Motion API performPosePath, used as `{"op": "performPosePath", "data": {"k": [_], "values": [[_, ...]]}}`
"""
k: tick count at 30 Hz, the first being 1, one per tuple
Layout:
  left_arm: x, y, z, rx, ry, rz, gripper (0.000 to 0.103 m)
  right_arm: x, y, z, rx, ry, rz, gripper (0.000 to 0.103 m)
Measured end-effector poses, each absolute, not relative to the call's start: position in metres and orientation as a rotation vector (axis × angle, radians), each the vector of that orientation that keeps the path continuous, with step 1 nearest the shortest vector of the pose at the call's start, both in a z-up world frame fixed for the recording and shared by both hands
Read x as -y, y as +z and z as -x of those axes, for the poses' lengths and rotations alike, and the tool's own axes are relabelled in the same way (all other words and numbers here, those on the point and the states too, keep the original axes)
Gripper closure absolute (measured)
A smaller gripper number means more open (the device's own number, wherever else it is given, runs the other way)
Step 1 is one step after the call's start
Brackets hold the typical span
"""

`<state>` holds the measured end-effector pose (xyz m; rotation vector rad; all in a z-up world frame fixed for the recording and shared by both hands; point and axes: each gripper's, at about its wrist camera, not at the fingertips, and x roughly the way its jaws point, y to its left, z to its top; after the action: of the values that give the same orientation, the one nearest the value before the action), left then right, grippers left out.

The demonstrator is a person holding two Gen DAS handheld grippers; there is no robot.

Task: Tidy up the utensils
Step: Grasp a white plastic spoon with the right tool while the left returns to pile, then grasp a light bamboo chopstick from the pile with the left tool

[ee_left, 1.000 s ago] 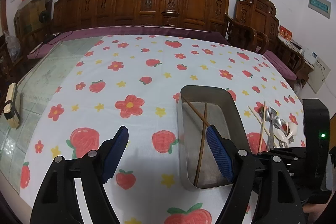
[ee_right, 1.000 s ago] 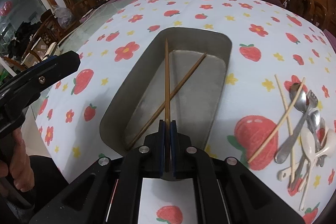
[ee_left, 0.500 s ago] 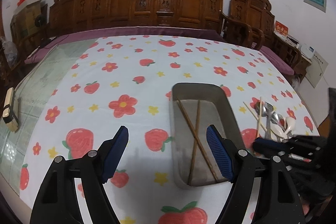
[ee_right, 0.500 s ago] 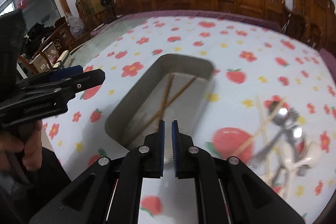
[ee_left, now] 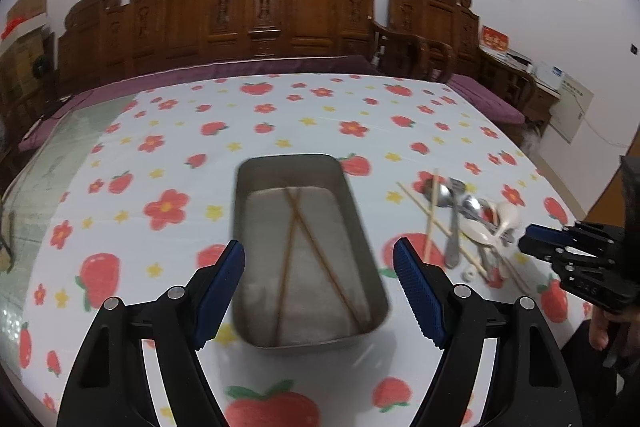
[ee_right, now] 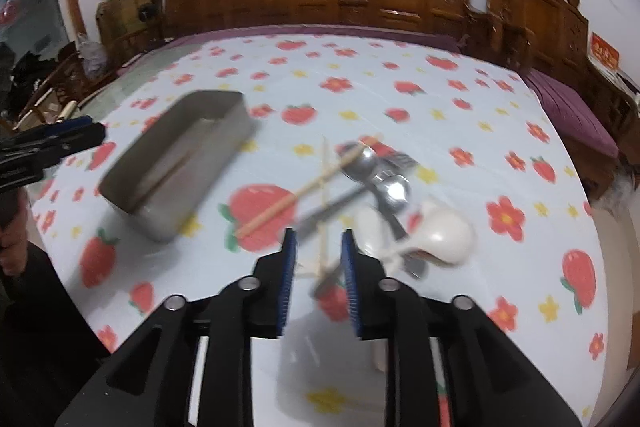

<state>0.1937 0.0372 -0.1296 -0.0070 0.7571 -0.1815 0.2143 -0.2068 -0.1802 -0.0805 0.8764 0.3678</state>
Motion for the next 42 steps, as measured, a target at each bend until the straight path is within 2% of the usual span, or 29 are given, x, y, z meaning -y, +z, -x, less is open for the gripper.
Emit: {"op": "performPosePath", "data": {"k": [9,17,22,28,36,37,42], "values": [[0.002,-0.138,-0.184,-0.771,-0.246,-0.052,0.030,0.229,-0.224,-0.225,-0.964,0.321,0.075,0.072],[0.020,-0.145,-0.180,-0.781,-0.268,-0.068,0.030,0.225,-0.238,-0.238,-0.970,0.343,0.067,0.073],[0.029,-0.150,-0.180,-0.793,-0.270,-0.086,0.033,0.224,-0.241,-0.245,-0.973,0.362,0.084,0.084],[0.038,-0.158,-0.181,-0.809,-0.269,-0.118,0.033,0.222,-0.242,-0.249,-0.987,0.351,0.110,0.088],[0.044,-0.160,-0.180,-0.821,-0.257,-0.147,0.033,0.220,-0.241,-0.246,-1.028,0.349,0.127,0.088],[0.044,-0.160,-0.180,-0.822,-0.257,-0.147,0.033,0.220,-0.241,-0.245,-1.029,0.350,0.131,0.094],[0.048,-0.158,-0.180,-0.826,-0.259,-0.150,0.033,0.221,-0.242,-0.243,-1.033,0.362,0.120,0.094]]}}
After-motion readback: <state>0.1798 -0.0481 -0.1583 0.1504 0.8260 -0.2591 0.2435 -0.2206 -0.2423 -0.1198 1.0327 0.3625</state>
